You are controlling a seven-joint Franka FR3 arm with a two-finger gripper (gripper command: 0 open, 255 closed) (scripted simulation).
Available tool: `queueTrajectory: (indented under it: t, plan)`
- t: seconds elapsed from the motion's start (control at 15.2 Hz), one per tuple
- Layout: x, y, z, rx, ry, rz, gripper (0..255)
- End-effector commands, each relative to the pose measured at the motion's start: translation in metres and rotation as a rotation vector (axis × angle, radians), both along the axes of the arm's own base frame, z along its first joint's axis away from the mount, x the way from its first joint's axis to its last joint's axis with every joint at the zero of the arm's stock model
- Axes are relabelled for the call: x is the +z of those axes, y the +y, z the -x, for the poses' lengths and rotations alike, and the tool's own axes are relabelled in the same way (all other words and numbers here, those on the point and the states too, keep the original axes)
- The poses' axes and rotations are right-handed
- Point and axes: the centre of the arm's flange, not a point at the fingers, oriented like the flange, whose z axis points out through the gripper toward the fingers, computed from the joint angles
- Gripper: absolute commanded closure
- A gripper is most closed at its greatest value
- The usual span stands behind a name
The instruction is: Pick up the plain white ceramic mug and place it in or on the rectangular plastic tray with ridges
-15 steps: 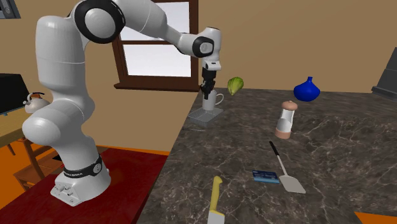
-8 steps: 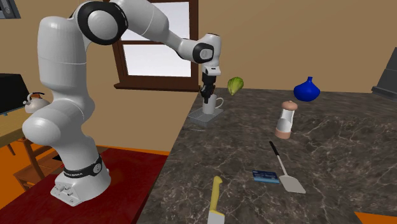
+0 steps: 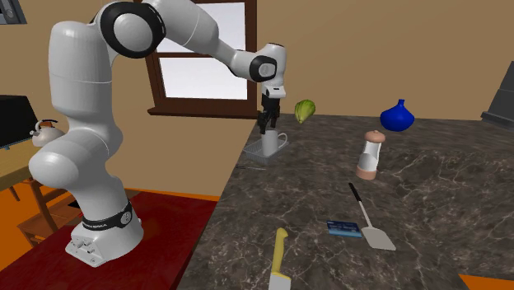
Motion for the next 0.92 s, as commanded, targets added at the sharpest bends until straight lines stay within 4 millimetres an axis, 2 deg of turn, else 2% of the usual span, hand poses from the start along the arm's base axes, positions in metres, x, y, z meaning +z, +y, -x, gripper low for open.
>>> queueTrajectory:
  t: [0.0, 0.07, 0.33, 0.86]
  plan:
    - [0.000, 0.000, 0.000, 0.000, 0.000, 0.000, 0]
    - [0.000, 0.000, 0.000, 0.000, 0.000, 0.000, 0]
    - [0.050, -0.003, -0.004, 0.000, 0.000, 0.000, 0]
    - [0.050, -0.003, -0.004, 0.000, 0.000, 0.000, 0]
